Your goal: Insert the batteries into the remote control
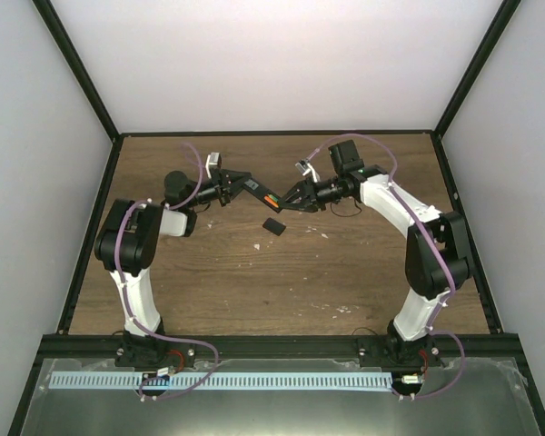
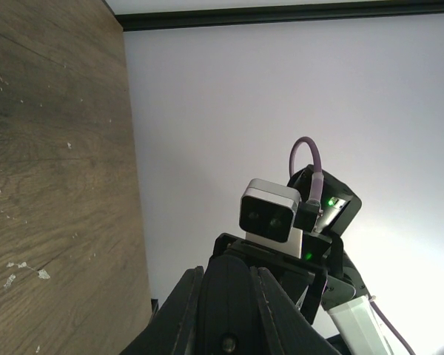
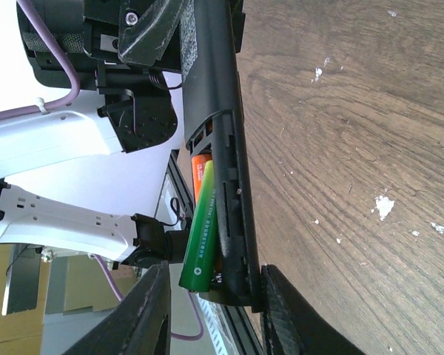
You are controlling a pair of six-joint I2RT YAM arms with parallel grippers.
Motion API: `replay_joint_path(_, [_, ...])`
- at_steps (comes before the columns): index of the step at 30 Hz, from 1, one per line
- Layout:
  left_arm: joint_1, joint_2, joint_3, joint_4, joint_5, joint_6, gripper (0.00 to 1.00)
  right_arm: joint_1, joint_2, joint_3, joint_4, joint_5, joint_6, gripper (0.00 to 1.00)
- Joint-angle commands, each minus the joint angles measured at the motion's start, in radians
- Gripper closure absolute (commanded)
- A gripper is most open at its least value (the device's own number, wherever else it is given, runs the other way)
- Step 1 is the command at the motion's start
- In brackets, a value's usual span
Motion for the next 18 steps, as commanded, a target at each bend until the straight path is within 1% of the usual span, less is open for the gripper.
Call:
replay_joint_path(1, [-0.003,-0.023,0.008,0.017,-0.003,0.023,1.0,-0.005,0.01,0.045,0.013,-0.028,0.0,0.74])
replay_joint_path(18, [-0.012,-0.02,0.026,-0.033,0.006,0.055,1.0,-0.004,0.033,0.064,0.02,-0.045,-0.005,0.8])
